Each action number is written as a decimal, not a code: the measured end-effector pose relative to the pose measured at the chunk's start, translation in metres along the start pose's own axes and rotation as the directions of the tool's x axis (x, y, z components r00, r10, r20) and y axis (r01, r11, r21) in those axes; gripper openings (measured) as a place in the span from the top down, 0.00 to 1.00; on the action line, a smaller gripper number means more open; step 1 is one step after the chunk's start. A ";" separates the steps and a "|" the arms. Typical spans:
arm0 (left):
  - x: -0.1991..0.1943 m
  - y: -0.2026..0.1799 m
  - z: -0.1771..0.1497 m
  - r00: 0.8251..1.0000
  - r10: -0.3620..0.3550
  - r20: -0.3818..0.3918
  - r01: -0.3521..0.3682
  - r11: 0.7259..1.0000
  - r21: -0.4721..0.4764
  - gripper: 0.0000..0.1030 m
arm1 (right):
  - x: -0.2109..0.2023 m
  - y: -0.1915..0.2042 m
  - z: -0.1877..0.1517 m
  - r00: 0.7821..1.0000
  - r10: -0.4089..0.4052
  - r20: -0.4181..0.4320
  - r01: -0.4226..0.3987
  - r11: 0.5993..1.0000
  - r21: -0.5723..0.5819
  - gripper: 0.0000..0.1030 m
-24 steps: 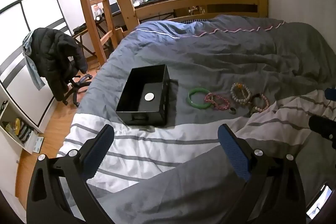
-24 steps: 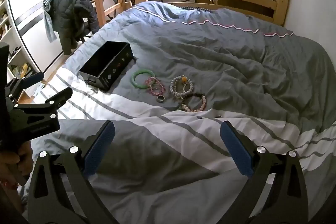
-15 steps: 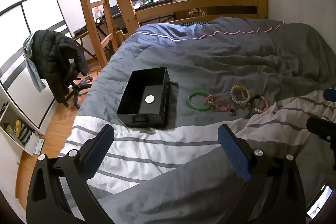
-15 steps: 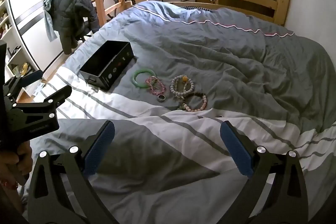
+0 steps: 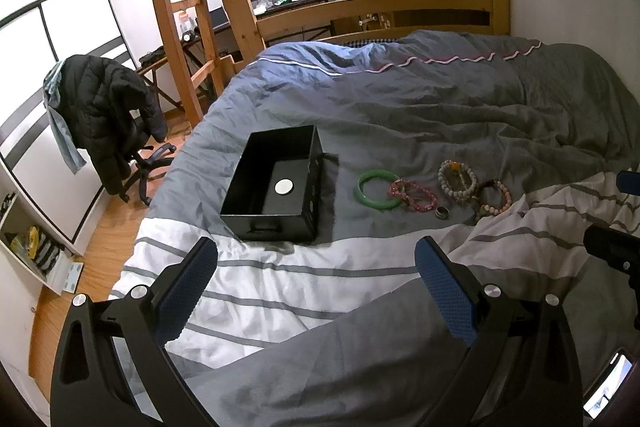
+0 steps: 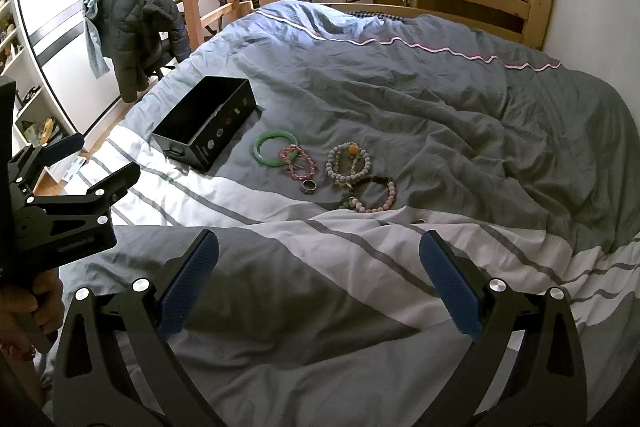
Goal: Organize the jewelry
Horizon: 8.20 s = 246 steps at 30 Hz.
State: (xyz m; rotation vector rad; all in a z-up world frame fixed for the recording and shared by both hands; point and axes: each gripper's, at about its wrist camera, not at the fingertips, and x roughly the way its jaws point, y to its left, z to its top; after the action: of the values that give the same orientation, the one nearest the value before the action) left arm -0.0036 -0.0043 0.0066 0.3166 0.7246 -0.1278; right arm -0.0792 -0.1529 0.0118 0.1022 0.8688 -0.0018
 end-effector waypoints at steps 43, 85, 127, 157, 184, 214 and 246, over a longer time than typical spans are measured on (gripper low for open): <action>0.001 -0.003 -0.002 1.000 0.000 -0.007 0.000 1.000 0.004 0.05 | 0.001 0.000 -0.001 1.000 0.004 -0.002 -0.004 1.000 0.000 0.04; 0.063 -0.025 0.014 0.998 -0.056 -0.026 0.057 0.998 0.037 0.05 | 0.038 -0.029 0.015 0.999 -0.020 -0.044 0.020 1.000 -0.001 0.04; 0.251 -0.077 0.032 0.951 -0.229 -0.207 0.252 0.963 0.092 0.65 | 0.244 -0.077 0.071 0.977 0.108 -0.186 -0.106 0.994 0.022 0.91; 0.247 -0.069 0.037 0.936 -0.286 -0.204 0.304 0.951 0.061 0.77 | 0.217 -0.084 0.072 0.979 0.167 -0.115 -0.155 0.982 0.110 0.91; 0.212 -0.048 0.055 0.914 -0.390 -0.114 0.394 0.919 0.007 0.96 | 0.211 -0.090 0.072 0.980 0.169 -0.100 -0.155 0.979 0.135 0.91; 0.238 -0.071 0.040 0.894 -0.391 -0.218 0.408 0.913 0.034 0.59 | 0.215 -0.086 0.070 0.977 0.178 -0.115 -0.162 0.977 0.136 0.91; 0.213 -0.076 0.044 0.889 -0.424 -0.171 0.441 0.894 0.078 0.93 | 0.218 -0.088 0.069 0.977 0.173 -0.123 -0.155 0.977 0.148 0.91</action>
State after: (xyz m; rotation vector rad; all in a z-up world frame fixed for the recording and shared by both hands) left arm 0.1660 -0.0916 -0.1232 0.2714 0.9327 -0.5793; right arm 0.1105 -0.2376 -0.1181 0.3062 0.9934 0.1012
